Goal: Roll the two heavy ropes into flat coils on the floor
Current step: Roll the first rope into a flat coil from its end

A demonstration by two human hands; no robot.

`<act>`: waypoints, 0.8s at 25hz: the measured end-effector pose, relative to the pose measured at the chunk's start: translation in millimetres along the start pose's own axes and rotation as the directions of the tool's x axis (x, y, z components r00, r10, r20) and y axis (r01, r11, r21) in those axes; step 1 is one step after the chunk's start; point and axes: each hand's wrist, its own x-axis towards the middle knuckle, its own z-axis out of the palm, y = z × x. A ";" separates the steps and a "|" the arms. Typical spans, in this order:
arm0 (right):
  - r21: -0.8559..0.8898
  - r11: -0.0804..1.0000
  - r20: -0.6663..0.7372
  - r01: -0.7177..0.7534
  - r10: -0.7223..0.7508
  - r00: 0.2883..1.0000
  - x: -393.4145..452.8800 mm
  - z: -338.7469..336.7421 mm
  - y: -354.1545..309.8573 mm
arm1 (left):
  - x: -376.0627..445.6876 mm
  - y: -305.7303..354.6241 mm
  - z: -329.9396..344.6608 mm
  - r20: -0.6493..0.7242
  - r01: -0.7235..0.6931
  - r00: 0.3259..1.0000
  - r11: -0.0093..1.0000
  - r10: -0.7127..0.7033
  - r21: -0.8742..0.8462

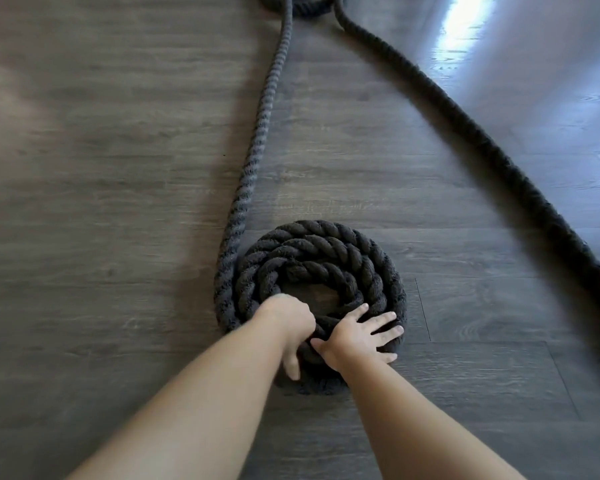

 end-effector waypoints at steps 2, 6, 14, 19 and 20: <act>-0.019 1.000 0.012 0.017 -0.017 1.000 0.8 -3.7 -1.5 | 1.2 -33.3 -9.2 0.027 -0.053 0.998 0.987 0.050 0.153; -0.080 0.995 0.031 0.063 -0.061 0.998 12.3 -14.4 -6.6 | 1.0 -82.3 18.9 0.106 -0.080 0.993 0.959 0.053 0.271; -0.292 0.922 -0.032 0.254 -0.275 0.961 66.3 -55.1 -37.3 | 22.8 -121.2 63.7 -0.145 -0.073 0.984 0.979 0.102 0.192; -0.082 0.989 -0.177 0.119 -0.132 0.975 69.3 -42.8 -80.6 | 39.4 -124.8 53.6 -0.174 0.036 0.984 0.999 -0.036 0.000; -0.001 0.998 -0.157 0.062 -0.062 0.986 66.1 -41.0 -90.2 | 42.1 -123.6 49.1 -0.174 0.055 0.983 0.997 -0.064 -0.058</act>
